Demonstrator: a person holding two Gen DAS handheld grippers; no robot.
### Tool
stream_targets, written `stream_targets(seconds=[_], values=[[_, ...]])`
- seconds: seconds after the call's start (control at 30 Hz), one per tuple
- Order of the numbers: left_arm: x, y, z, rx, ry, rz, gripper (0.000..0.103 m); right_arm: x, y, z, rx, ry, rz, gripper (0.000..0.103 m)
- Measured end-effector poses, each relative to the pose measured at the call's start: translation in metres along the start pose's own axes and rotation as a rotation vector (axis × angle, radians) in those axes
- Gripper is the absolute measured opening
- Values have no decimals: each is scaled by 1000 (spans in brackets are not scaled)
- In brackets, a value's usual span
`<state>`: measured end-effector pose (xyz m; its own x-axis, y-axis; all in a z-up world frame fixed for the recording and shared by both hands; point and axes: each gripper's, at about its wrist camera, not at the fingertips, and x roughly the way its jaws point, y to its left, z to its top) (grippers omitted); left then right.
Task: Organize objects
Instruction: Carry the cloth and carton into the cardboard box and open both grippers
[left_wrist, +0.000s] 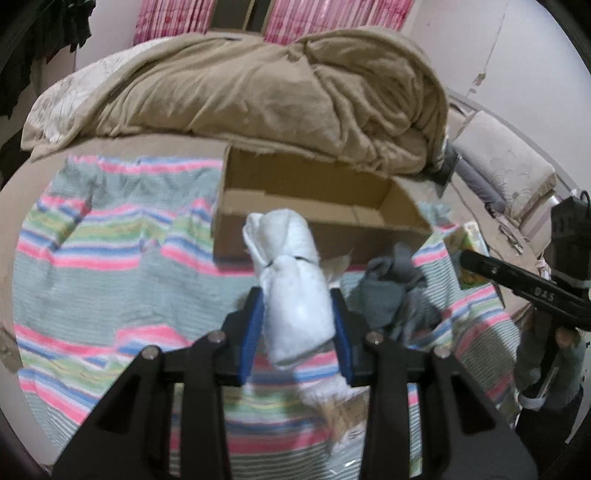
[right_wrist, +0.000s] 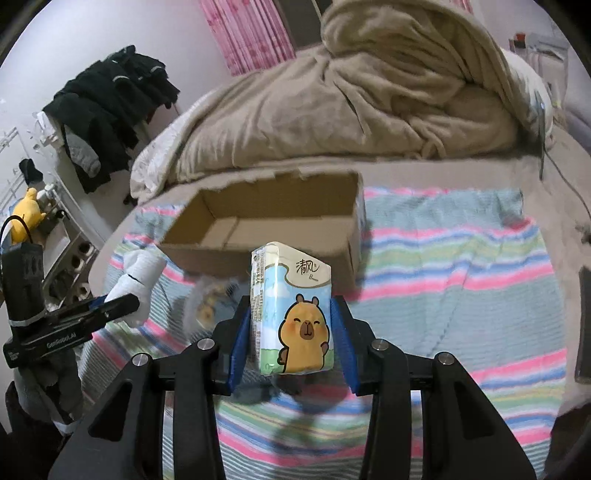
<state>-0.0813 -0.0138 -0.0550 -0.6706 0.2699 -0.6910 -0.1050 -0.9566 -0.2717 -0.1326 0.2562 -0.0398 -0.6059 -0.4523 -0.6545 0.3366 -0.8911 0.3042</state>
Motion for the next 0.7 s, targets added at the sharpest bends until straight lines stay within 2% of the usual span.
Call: stream_targets(seconds=[0.33, 0.43, 0.53, 0.7], values=[[-6, -2, 46, 53, -71, 16, 36, 12, 9, 39, -2, -36, -10, 44], [2, 3, 60, 53, -76, 0, 36, 23, 5, 49, 14, -34, -24, 44], [18, 12, 72, 33, -78, -66, 36, 33, 3, 55, 17, -30, -44, 44], [50, 18, 84, 38, -49, -27, 36, 50, -1, 62, 3, -19, -93, 44]])
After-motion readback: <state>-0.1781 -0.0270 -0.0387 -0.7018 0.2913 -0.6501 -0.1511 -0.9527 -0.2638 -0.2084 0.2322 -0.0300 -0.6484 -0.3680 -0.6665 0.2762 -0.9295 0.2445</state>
